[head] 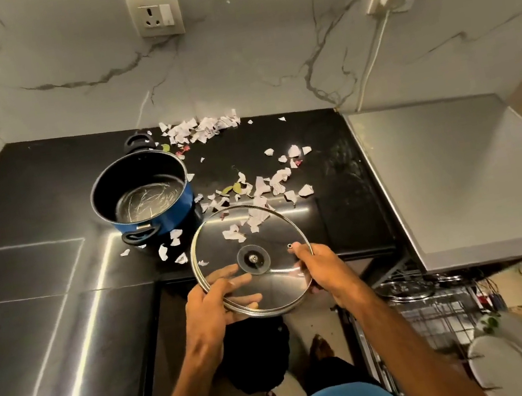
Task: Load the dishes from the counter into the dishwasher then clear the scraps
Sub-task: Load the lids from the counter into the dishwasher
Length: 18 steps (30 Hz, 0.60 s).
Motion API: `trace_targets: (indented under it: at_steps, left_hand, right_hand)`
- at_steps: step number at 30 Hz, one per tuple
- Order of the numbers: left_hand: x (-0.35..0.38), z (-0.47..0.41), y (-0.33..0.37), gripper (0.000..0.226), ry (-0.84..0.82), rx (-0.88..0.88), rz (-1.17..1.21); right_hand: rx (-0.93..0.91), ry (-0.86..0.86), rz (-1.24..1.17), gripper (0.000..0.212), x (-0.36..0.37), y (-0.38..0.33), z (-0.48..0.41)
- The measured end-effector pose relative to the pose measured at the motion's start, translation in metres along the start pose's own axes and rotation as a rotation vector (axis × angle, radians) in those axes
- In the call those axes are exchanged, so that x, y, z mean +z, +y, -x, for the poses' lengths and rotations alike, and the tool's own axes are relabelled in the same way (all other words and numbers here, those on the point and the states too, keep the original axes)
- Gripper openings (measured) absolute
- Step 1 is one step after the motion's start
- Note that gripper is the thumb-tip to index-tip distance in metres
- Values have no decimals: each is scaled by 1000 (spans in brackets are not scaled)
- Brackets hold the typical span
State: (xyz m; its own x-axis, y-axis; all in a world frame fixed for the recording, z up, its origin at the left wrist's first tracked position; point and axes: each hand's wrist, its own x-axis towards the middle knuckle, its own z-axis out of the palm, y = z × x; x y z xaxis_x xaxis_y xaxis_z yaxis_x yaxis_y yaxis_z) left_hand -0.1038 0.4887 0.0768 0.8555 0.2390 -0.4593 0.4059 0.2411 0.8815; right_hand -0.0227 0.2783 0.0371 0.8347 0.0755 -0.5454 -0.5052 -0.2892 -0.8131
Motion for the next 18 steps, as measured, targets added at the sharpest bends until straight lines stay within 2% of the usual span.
trace_targets:
  at_steps: [6, 10, 15, 18]
  left_hand:
    - [43, -10, -14, 30, -155, -114, -30]
    - [111, -14, -23, 28, -284, -137, -104]
    - [212, 1, -41, 28, -467, -144, -280]
    - [270, 16, -64, 23, -597, -190, -403]
  right_hand:
    - [-3, 83, 31, 43, -56, 19, 8]
    - [39, 213, -19, 48, -122, 49, 17]
    - [67, 359, -132, 38, -227, 99, 43]
    - [105, 413, -195, 40, -289, 138, 68]
